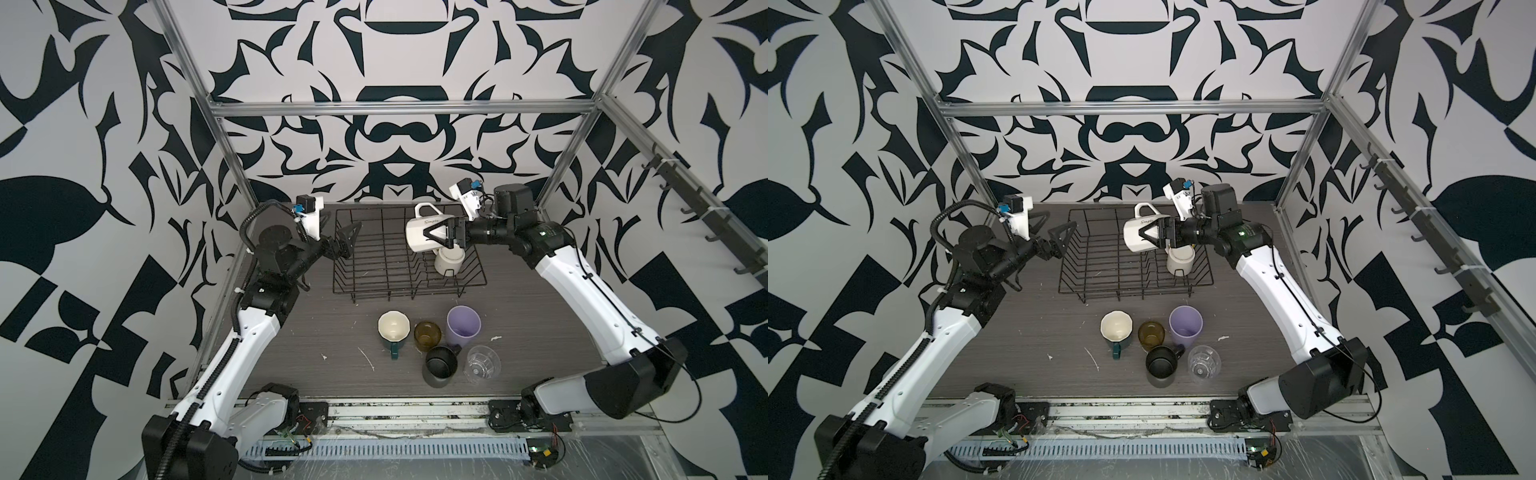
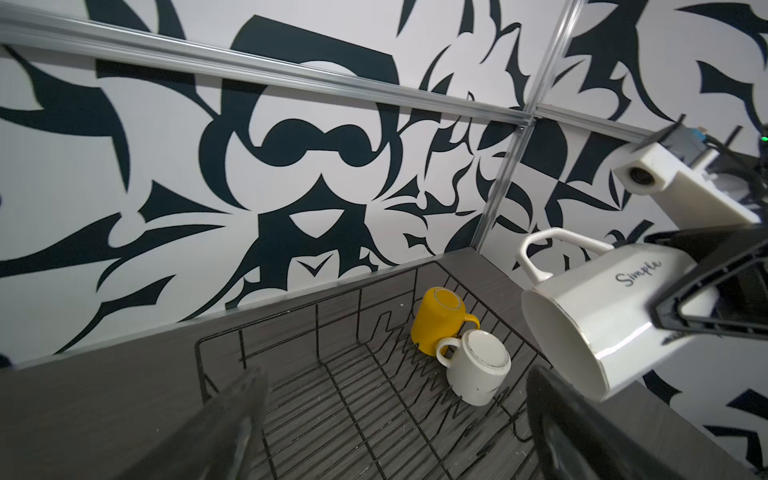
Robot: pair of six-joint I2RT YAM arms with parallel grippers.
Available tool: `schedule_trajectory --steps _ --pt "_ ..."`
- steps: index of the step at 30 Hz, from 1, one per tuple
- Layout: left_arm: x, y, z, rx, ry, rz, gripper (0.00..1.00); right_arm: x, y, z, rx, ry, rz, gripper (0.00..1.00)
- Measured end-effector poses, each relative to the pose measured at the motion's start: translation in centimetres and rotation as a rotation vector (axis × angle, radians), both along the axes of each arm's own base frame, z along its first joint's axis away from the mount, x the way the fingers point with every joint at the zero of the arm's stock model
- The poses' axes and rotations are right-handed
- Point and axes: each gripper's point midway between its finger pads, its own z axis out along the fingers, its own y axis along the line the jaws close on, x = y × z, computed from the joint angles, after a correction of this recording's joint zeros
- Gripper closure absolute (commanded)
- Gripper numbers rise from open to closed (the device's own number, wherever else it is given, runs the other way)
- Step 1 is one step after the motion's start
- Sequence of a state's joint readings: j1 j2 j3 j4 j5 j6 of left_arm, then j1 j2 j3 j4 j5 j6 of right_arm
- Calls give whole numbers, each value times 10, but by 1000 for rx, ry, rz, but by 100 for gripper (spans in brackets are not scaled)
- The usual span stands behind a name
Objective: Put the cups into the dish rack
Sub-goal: 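Open and withdraw the left gripper while the right carries the white mug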
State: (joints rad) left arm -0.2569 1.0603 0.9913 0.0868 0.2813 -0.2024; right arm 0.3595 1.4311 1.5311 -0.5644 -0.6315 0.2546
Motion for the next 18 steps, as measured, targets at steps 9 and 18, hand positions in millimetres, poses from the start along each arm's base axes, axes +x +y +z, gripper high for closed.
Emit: schedule_trajectory --steps 9,18 --pt "13 48 -2 95 173 271 1 39 -20 -25 -232 3 -118 100" --pt "-3 88 -9 228 183 451 1 77 -14 -58 -448 14 -159 100"
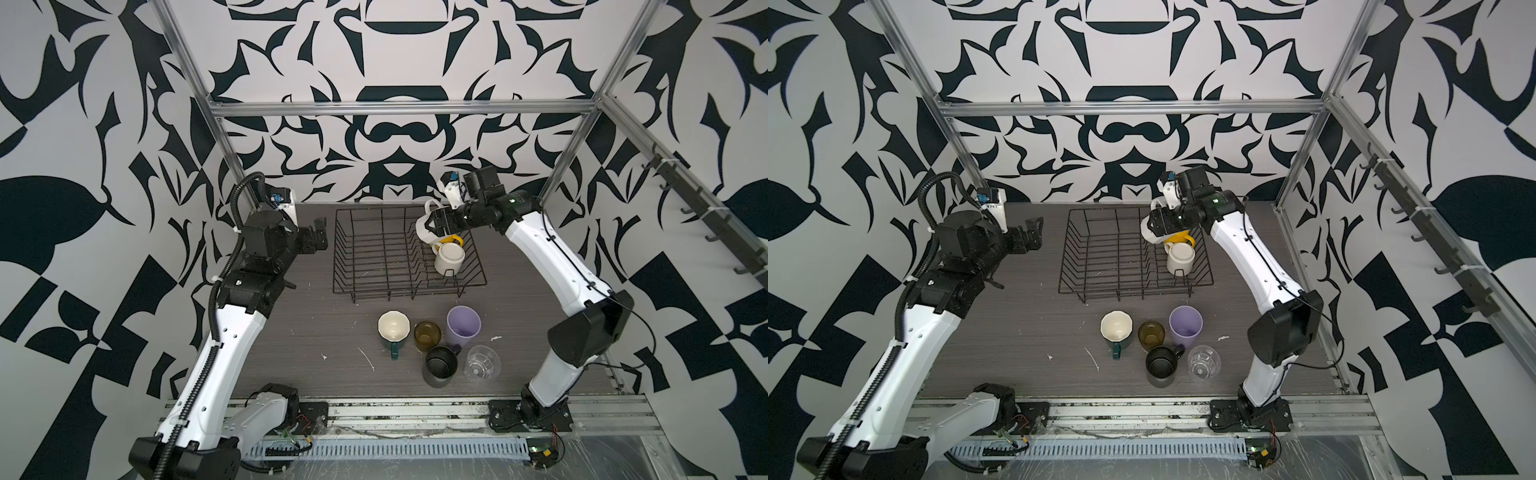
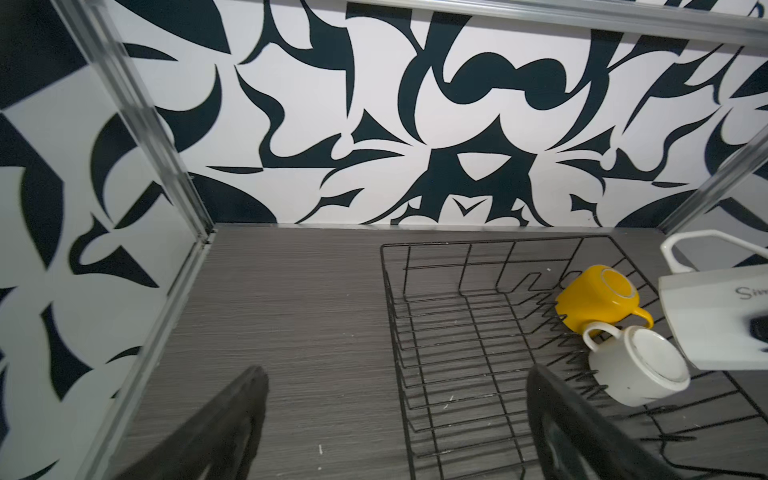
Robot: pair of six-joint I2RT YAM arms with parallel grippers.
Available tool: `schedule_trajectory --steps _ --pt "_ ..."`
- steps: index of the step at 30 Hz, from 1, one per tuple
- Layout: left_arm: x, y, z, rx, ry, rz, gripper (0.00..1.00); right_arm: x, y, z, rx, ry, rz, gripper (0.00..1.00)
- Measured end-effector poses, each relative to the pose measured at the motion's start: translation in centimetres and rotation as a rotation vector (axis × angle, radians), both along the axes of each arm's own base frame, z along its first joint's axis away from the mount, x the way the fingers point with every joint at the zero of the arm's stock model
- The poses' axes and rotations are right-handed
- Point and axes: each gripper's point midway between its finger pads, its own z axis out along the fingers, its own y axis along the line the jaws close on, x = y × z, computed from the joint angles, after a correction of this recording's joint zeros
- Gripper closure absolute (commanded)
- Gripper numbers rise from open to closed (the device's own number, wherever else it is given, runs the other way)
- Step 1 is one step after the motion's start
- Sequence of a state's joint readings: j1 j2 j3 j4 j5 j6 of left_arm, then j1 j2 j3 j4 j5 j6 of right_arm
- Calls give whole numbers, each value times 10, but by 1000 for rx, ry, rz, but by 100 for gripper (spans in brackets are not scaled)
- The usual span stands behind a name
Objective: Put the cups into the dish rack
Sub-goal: 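Open and withdraw the left gripper while the right carries the white mug, then lower the white mug upside down with the right gripper beside the yellow mug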
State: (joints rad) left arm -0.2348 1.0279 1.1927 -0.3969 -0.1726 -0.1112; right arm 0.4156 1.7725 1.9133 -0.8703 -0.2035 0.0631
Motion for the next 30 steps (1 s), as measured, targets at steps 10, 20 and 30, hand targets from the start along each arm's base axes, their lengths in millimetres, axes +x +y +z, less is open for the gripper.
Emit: schedule_trajectory --steps 10,20,30 --pt "-20 28 -19 98 -24 106 1 40 11 -21 -143 -3 -15 100" --pt "-18 32 -28 130 -5 124 1 74 12 -50 -243 12 -40 100" --pt "-18 34 -27 133 -8 133 1 92 15 -76 -292 27 -35 100"
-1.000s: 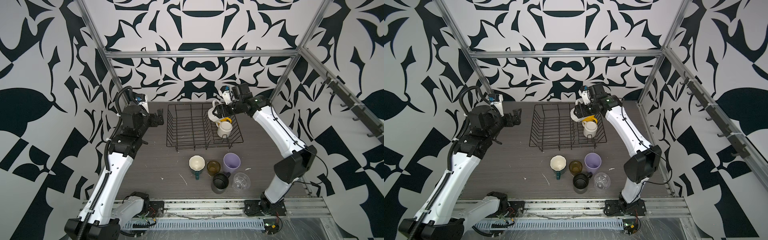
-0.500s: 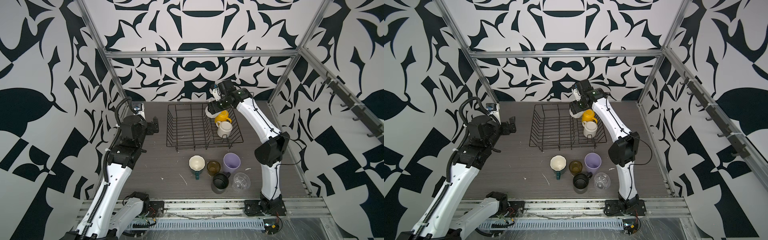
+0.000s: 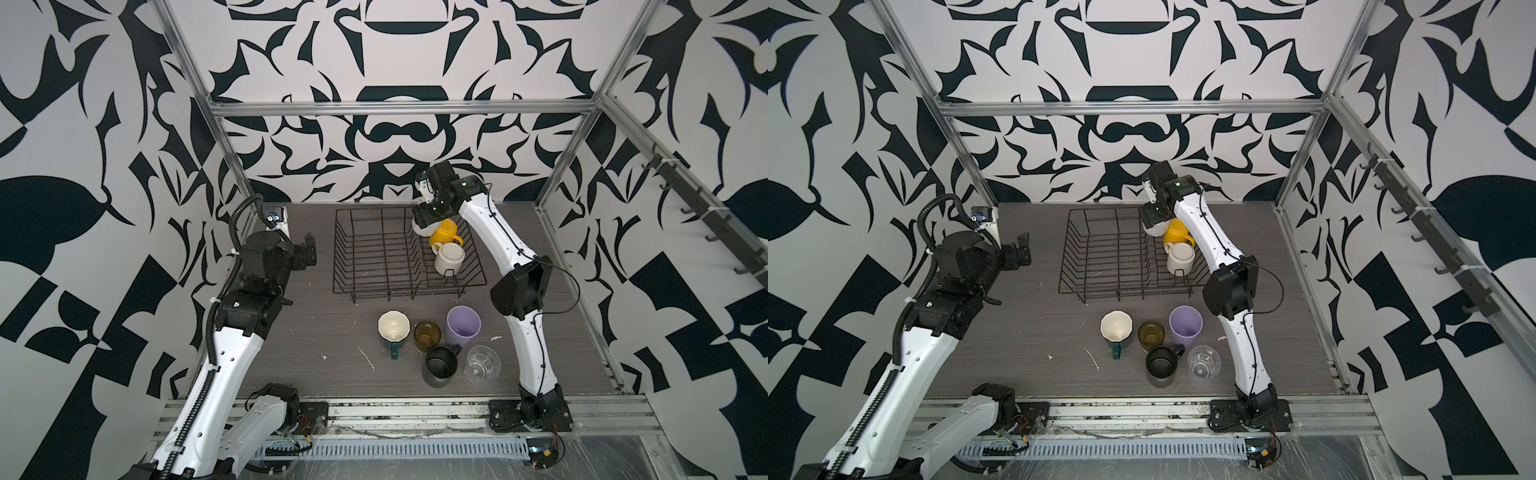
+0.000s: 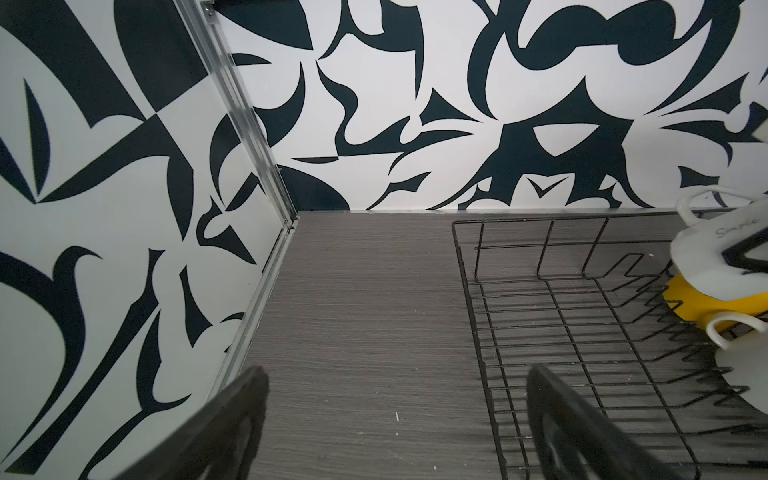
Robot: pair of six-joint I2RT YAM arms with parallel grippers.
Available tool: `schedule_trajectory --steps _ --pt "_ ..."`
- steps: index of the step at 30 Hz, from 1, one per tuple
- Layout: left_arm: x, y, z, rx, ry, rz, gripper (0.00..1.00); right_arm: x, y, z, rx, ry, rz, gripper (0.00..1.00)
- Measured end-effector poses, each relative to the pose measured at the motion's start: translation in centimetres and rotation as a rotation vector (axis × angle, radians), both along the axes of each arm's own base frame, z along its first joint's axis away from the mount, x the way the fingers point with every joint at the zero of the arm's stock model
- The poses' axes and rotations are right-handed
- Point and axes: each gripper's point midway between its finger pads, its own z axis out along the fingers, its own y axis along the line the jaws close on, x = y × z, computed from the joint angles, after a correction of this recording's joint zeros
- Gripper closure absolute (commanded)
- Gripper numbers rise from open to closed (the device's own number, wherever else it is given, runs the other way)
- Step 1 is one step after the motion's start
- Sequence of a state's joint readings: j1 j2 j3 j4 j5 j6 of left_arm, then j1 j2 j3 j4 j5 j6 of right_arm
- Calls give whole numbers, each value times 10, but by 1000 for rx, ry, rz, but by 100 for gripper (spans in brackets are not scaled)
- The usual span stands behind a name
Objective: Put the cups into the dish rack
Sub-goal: 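Lower the white mug upside down with the right gripper beside the yellow mug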
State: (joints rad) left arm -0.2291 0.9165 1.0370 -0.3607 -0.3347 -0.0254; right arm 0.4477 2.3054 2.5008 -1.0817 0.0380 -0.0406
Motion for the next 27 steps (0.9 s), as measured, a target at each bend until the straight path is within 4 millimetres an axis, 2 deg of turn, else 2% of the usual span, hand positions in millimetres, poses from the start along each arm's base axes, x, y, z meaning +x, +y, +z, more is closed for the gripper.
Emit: schedule_trajectory --steps 6,19,27 --pt "0 0 0 0 0 1 1 7 4 -16 -11 14 12 100" --pt "0 1 -1 0 2 3 1 15 9 -65 -47 84 19 100" --pt "2 1 -10 5 25 4 1 16 10 -70 -50 88 22 100"
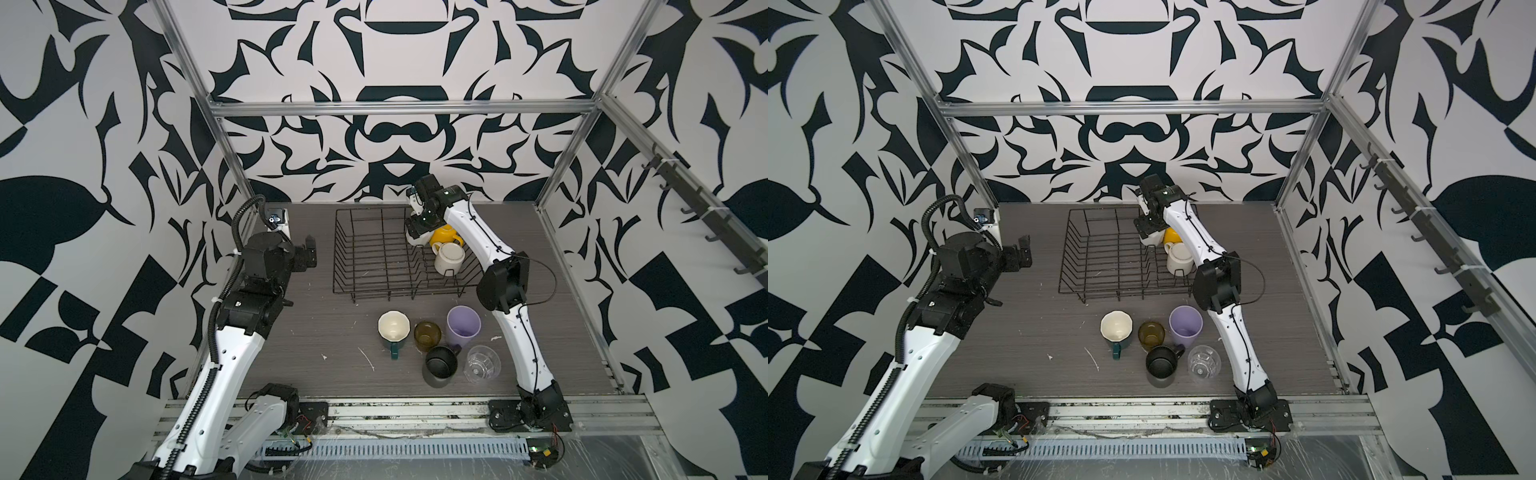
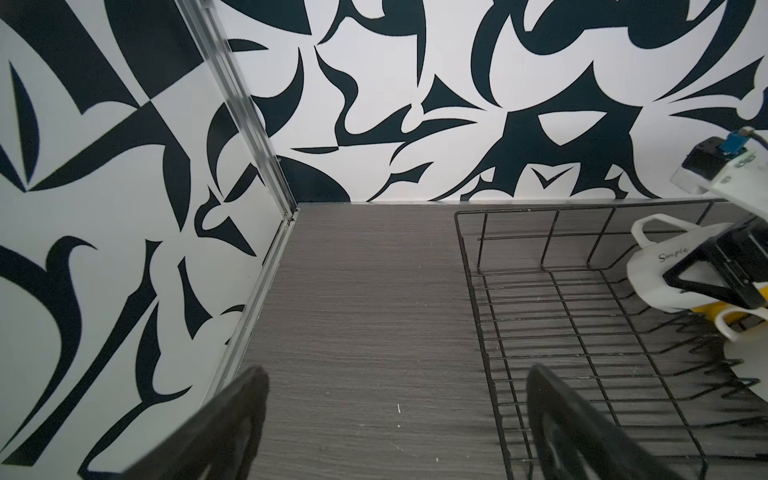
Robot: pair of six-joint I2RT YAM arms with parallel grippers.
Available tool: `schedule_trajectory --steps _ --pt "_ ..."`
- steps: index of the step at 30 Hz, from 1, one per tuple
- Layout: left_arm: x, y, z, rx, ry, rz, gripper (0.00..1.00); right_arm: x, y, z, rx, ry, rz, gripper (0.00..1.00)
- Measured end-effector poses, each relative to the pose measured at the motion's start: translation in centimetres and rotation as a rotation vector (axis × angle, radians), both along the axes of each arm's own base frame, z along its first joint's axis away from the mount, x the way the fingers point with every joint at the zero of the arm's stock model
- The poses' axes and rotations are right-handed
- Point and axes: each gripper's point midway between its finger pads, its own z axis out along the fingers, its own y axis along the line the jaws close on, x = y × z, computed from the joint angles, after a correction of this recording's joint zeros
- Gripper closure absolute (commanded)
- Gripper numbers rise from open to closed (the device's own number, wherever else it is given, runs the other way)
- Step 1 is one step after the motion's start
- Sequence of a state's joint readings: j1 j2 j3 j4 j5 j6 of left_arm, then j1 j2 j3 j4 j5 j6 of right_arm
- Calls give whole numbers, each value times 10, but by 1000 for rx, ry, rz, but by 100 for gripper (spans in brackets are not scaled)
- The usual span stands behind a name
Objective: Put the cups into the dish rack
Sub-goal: 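Lower the white mug upside down with the right gripper beside the yellow mug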
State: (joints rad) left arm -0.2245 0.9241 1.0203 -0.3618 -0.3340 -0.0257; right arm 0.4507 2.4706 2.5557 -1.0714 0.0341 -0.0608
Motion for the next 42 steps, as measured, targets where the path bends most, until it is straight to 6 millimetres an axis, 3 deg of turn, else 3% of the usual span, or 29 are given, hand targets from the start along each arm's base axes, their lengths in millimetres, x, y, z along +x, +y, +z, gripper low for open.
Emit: schedule_trajectory --steps 15,37,42 --pt "2 -1 -3 2 10 0 1 0 2 -4 -7 5 17 100" --pt "3 -2 -5 0 16 -9 1 -9 20 -7 -113 -35 246 100" --pt "4 -3 -6 0 21 -11 1 -9 19 -7 -119 -36 244 80"
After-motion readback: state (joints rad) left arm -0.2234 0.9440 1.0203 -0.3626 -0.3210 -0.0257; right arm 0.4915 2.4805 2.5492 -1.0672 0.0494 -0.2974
